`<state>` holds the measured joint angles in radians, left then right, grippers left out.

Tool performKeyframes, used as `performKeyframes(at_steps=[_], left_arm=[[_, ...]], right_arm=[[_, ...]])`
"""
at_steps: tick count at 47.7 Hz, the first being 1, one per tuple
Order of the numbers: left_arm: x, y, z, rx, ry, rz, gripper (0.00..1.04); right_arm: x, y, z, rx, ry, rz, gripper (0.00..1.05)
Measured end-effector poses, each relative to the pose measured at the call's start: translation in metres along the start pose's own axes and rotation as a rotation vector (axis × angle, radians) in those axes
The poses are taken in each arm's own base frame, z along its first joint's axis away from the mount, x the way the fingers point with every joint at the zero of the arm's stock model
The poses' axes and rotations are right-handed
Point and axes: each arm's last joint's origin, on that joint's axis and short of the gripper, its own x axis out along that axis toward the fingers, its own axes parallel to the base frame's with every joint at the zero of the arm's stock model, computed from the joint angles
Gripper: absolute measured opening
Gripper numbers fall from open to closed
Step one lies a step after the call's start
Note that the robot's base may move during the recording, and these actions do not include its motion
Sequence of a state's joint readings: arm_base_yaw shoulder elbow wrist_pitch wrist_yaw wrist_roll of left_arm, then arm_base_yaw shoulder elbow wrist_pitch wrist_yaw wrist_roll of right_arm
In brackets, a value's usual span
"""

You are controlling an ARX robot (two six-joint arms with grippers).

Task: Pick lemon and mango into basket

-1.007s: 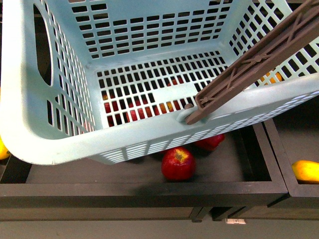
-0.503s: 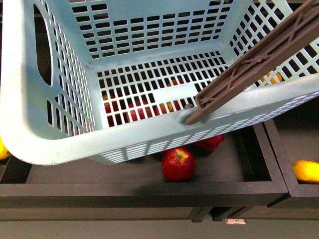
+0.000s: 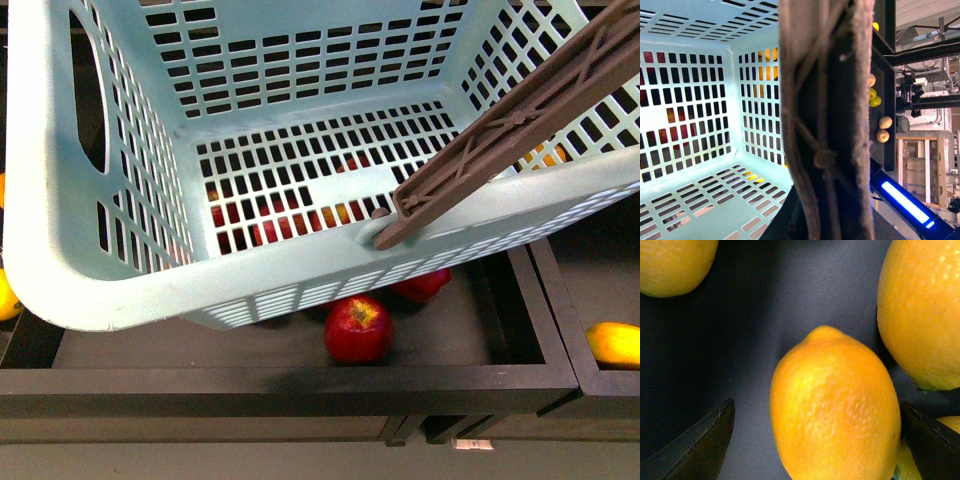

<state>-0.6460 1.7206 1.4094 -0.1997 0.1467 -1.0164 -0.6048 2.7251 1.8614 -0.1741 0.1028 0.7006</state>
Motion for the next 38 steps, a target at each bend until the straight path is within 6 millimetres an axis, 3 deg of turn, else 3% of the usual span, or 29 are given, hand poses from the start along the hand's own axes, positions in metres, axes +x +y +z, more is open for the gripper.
performKeyframes(at_steps=[12,29,38], left_arm=[[0.000,0.000,0.000,0.000,0.000,0.000,0.05],[0.000,0.000,0.000,0.000,0.000,0.000,0.05],[0.000,0.000,0.000,0.000,0.000,0.000,0.05]], right_arm=[[0.008,-0.001,0.000,-0.005,0.007,-0.020,0.66],[-0.002,-0.014,-0.003,-0.016,0.018,0.029,0.64],[-0.045,-0.019,-0.001,-0.068,-0.017,0.117,0.64]])
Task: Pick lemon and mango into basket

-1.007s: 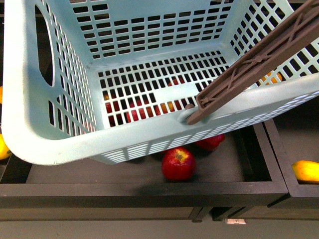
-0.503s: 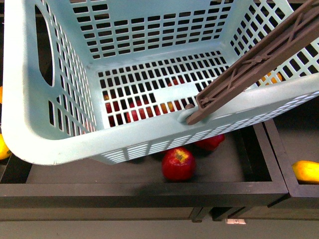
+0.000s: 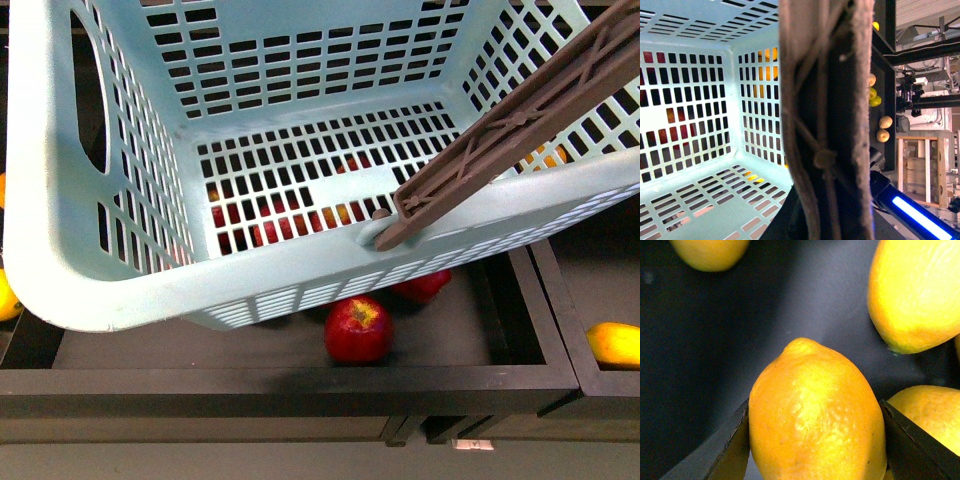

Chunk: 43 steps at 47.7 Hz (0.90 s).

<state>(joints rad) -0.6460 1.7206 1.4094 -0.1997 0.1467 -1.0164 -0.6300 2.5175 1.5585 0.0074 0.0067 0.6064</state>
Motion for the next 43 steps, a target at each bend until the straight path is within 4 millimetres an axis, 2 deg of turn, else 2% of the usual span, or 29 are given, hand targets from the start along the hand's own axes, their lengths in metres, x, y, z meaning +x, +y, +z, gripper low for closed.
performKeyframes(at_steps=[7,11,16,18,30,34,38,43], left_arm=[[0.000,0.000,0.000,0.000,0.000,0.000,0.05],[0.000,0.000,0.000,0.000,0.000,0.000,0.05],[0.000,0.000,0.000,0.000,0.000,0.000,0.05],[0.000,0.000,0.000,0.000,0.000,0.000,0.05],[0.000,0.000,0.000,0.000,0.000,0.000,0.05],[0.000,0.000,0.000,0.000,0.000,0.000,0.05],[0.000,0.000,0.000,0.000,-0.001,0.000,0.05],[0.000,0.000,0.000,0.000,0.000,0.000,0.05]], right_arm=[[-0.066,0.010,0.004,-0.142,-0.098,0.092,0.64],[-0.092,0.015,0.000,-0.192,-0.113,0.144,0.64],[-0.137,0.022,-0.011,-0.266,-0.119,0.238,0.64],[-0.147,0.024,-0.014,-0.278,-0.118,0.260,0.64],[-0.267,0.055,-0.039,-0.371,-0.177,0.502,0.63],[-0.302,0.072,-0.052,-0.381,-0.187,0.595,0.63],[-0.333,0.090,-0.074,-0.406,-0.192,0.678,0.63],[-0.353,0.109,-0.104,-0.461,-0.180,0.733,0.63]])
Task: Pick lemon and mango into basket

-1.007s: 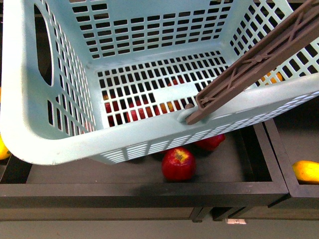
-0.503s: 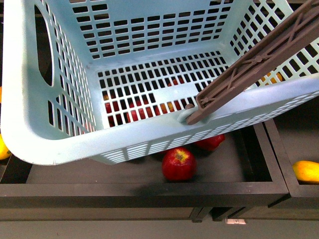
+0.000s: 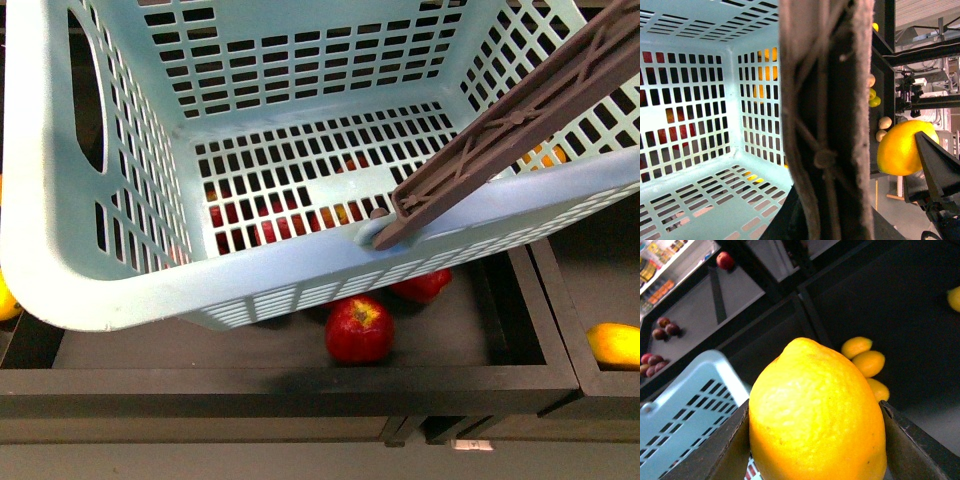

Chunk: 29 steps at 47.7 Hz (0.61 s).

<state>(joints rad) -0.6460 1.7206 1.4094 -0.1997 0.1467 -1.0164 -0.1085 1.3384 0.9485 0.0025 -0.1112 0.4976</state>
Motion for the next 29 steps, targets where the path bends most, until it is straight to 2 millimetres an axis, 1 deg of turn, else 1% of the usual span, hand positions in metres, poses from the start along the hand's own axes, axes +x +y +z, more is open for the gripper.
performKeyframes(at_steps=[2,5,9,13,21,23,28,29], left_arm=[[0.000,0.000,0.000,0.000,0.000,0.000,0.05],[0.000,0.000,0.000,0.000,0.000,0.000,0.05],[0.000,0.000,0.000,0.000,0.000,0.000,0.05],[0.000,0.000,0.000,0.000,0.000,0.000,0.05],[0.000,0.000,0.000,0.000,0.000,0.000,0.05],[0.000,0.000,0.000,0.000,0.000,0.000,0.05],[0.000,0.000,0.000,0.000,0.001,0.000,0.05],[0.000,0.000,0.000,0.000,0.001,-0.001,0.05]], right_arm=[[0.001,0.016,-0.008,-0.028,0.008,0.018,0.63],[0.004,0.033,-0.021,-0.063,0.038,0.052,0.63],[0.008,0.049,-0.035,-0.103,0.073,0.073,0.63],[0.012,0.058,-0.047,-0.134,0.102,0.084,0.63],[0.015,0.063,-0.060,-0.165,0.134,0.086,0.63],[0.015,0.064,-0.061,-0.170,0.138,0.086,0.68],[0.016,0.063,-0.063,-0.172,0.140,0.074,0.86],[0.016,0.063,-0.063,-0.171,0.138,0.071,0.91]])
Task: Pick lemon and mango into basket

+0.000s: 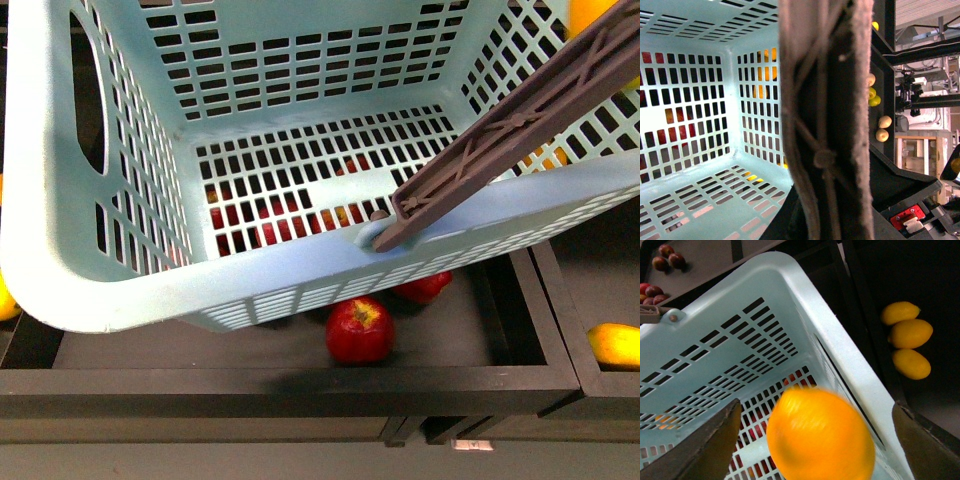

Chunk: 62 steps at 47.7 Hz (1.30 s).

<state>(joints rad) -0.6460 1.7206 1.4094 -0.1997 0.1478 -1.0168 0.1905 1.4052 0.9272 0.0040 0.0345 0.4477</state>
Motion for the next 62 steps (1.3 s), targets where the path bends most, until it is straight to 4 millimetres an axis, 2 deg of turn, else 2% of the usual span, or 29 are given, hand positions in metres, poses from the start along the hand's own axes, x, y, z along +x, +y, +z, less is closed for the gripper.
performKeyframes(at_steps=[2,13,18,24,32,39,50,58,62], left_arm=[[0.000,0.000,0.000,0.000,-0.001,0.001,0.05],[0.000,0.000,0.000,0.002,-0.001,0.003,0.05],[0.000,0.000,0.000,0.003,-0.002,0.004,0.05],[0.000,0.001,0.000,-0.001,-0.002,0.003,0.05],[0.000,0.000,0.000,-0.002,0.002,0.001,0.05],[0.000,0.001,0.000,-0.001,-0.001,0.003,0.05],[0.000,0.000,0.000,-0.002,0.002,0.001,0.05],[0.000,0.001,0.000,-0.001,0.000,0.002,0.05],[0.000,0.001,0.000,-0.001,-0.001,0.003,0.05]], right_arm=[[-0.001,-0.001,0.001,0.003,-0.005,-0.001,0.97],[-0.010,-0.009,0.009,-0.002,-0.080,-0.042,0.95],[-0.013,-0.018,-0.004,-0.163,-0.319,-0.029,0.80],[-0.032,-0.034,-0.026,-0.301,-0.479,-0.020,0.59],[-0.055,-0.056,-0.058,-0.362,-0.492,-0.039,0.24],[-0.066,-0.066,-0.076,-0.375,-0.483,-0.041,0.02],[-0.082,-0.084,-0.092,-0.378,-0.489,-0.047,0.02],[-0.094,-0.088,-0.108,-0.379,-0.487,-0.045,0.02],[-0.096,-0.089,-0.110,-0.380,-0.490,-0.044,0.13]])
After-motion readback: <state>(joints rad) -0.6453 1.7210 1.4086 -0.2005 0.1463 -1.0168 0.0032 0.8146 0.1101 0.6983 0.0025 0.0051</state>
